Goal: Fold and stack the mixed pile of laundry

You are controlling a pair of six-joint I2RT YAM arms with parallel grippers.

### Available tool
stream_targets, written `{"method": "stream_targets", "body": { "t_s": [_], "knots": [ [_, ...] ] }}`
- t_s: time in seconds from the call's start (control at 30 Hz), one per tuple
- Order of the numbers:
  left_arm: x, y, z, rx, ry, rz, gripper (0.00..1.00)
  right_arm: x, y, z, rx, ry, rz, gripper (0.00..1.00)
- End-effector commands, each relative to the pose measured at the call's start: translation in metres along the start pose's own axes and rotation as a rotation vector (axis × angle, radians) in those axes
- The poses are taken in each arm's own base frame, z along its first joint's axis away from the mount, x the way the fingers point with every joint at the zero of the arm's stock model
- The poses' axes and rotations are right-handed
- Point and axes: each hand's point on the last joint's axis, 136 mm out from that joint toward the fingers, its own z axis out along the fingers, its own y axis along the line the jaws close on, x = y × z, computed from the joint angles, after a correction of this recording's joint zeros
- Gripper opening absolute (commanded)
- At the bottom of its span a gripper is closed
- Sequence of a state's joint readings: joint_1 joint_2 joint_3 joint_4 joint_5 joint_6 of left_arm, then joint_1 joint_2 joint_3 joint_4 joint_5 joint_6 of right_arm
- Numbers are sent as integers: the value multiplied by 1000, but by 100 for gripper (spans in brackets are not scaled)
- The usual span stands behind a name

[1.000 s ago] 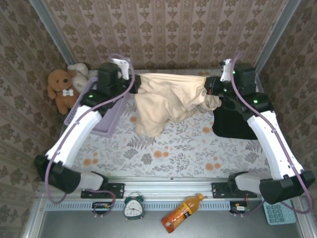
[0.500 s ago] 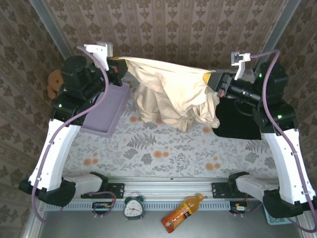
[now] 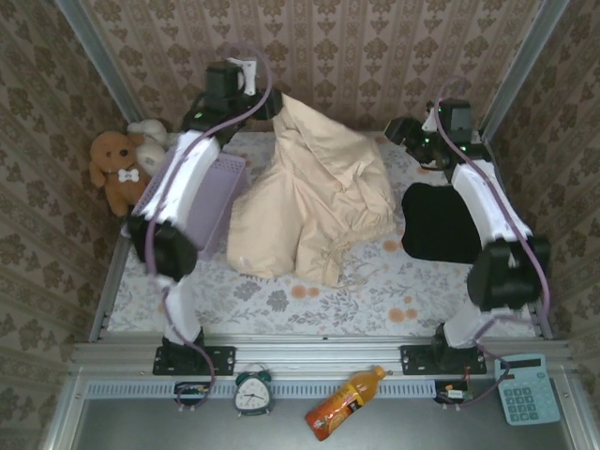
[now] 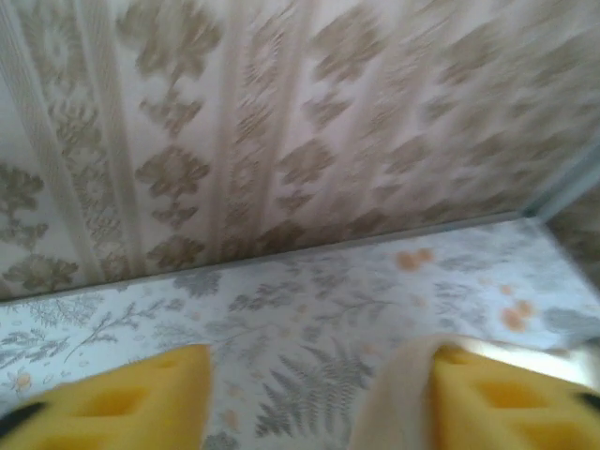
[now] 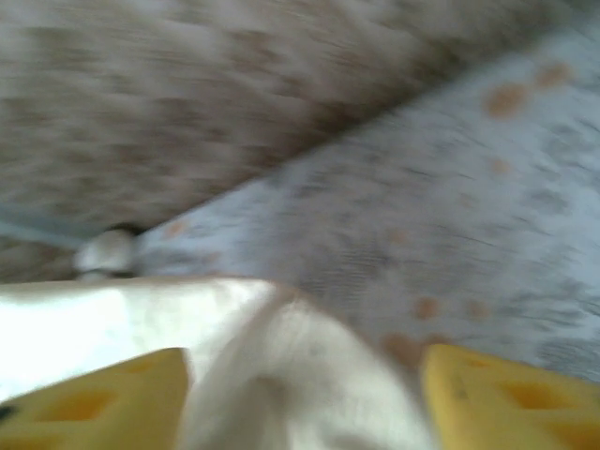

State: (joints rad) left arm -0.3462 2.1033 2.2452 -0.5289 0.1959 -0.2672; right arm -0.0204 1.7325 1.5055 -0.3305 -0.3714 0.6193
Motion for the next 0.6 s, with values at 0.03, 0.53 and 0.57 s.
{"method": "stream_targets", "body": {
  "t_s": [0.03,0.53,0.57],
  "knots": [
    [60,28,48,-76,247,-98,100,-4,-27,18,56,-10,12,100],
    [168,-73,-25,156,342,-100,88,108,-93,4,174,250,-156,79],
    [186,-76,-31,165,368,-127,81,114,-94,10,156,273,-149,78]
  ]
}}
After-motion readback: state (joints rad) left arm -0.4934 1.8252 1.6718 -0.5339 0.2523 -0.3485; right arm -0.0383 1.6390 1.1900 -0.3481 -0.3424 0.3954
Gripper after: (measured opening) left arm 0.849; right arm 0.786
